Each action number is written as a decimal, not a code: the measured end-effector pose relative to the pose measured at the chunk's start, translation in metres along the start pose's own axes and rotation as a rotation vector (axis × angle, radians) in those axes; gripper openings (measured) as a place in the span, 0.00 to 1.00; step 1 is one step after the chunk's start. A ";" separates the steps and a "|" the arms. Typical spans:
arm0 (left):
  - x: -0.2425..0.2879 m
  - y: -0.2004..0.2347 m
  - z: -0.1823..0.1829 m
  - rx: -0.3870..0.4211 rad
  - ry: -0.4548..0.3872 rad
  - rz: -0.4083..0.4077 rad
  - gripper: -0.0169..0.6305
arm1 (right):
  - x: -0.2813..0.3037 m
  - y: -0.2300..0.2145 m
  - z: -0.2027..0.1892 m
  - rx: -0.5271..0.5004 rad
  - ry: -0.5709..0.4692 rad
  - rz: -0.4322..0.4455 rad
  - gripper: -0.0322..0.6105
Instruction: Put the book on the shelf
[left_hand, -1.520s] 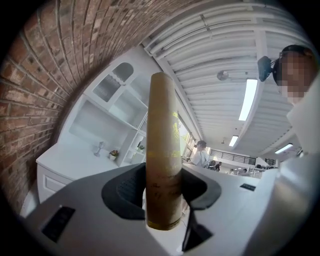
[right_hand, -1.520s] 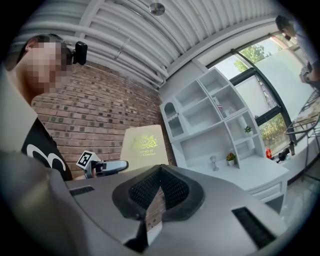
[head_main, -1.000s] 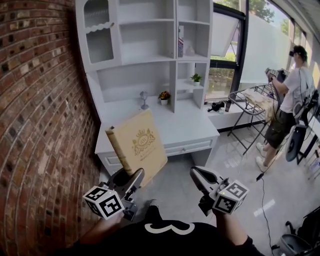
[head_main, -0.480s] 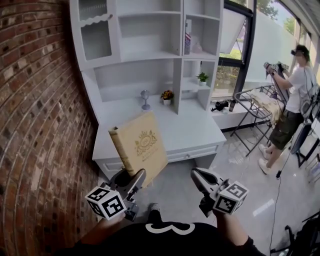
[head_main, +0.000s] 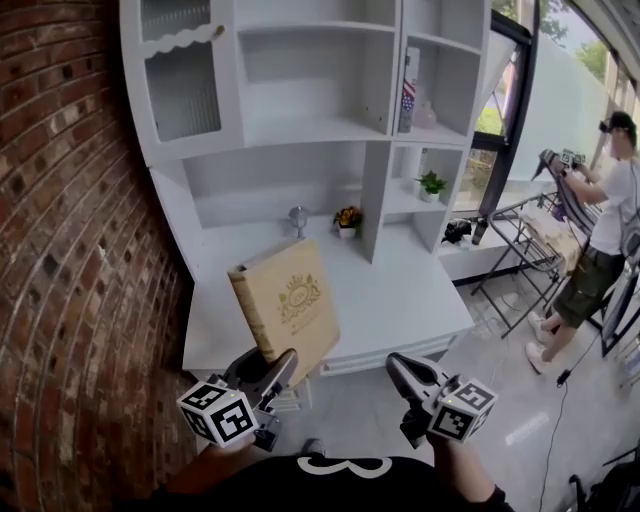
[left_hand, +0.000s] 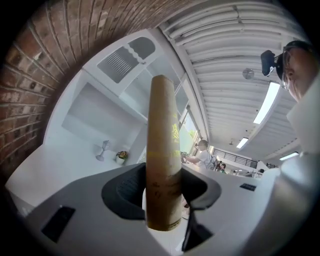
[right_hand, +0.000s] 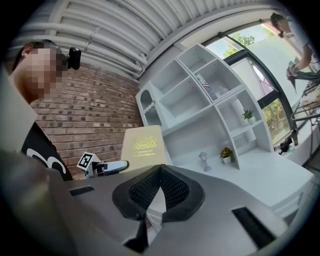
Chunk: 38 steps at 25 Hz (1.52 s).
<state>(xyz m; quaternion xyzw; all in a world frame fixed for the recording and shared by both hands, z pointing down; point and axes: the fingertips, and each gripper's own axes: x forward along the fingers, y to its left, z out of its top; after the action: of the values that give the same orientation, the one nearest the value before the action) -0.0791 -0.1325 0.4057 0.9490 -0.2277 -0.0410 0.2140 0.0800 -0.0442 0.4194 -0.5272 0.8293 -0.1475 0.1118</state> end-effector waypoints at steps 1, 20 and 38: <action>0.009 0.011 0.006 -0.002 0.000 0.001 0.32 | 0.013 -0.009 0.003 0.004 0.002 -0.002 0.07; 0.108 0.144 0.120 0.108 -0.093 0.032 0.32 | 0.180 -0.097 0.035 -0.013 0.045 0.017 0.07; 0.171 0.122 0.208 0.253 -0.235 0.085 0.32 | 0.203 -0.166 0.080 -0.054 0.055 0.081 0.07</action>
<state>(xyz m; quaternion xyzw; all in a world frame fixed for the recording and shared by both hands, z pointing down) -0.0131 -0.3883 0.2730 0.9466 -0.2944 -0.1138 0.0661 0.1613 -0.3053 0.3989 -0.4918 0.8564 -0.1347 0.0807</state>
